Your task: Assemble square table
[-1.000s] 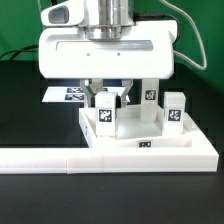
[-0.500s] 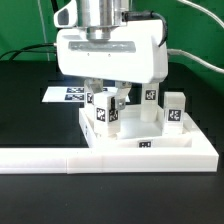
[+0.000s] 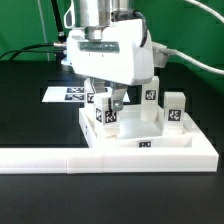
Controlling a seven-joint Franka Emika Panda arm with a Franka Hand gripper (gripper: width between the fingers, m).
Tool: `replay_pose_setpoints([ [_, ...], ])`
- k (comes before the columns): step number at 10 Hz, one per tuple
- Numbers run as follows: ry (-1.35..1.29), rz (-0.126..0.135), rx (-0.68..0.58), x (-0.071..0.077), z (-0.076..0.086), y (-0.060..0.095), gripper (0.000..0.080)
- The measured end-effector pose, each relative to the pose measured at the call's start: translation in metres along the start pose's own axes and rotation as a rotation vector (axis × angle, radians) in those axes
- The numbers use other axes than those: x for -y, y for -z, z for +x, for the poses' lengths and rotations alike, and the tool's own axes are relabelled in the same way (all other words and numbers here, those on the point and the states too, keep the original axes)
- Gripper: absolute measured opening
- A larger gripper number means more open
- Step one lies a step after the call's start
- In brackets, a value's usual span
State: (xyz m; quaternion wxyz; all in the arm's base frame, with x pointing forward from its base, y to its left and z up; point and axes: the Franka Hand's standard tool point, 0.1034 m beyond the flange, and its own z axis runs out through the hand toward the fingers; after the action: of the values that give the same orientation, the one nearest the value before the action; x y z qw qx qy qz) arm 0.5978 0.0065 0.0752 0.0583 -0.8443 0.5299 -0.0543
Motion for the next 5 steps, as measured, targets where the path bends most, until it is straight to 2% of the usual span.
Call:
replay_pose_setpoints([
  [1,0.04,-0.002,0.001,0.0005,-0.0021,-0.0002,0.0536],
  [2,0.105,-0.005,0.002,0.0015,-0.0042,-0.0003,0.0536],
  [3,0.199,-0.005,0.002,0.0015,-0.0039,-0.0002,0.0624],
  [5,0.406,-0.007,0.0,0.0014,-0.0039,-0.0005,0.0645],
])
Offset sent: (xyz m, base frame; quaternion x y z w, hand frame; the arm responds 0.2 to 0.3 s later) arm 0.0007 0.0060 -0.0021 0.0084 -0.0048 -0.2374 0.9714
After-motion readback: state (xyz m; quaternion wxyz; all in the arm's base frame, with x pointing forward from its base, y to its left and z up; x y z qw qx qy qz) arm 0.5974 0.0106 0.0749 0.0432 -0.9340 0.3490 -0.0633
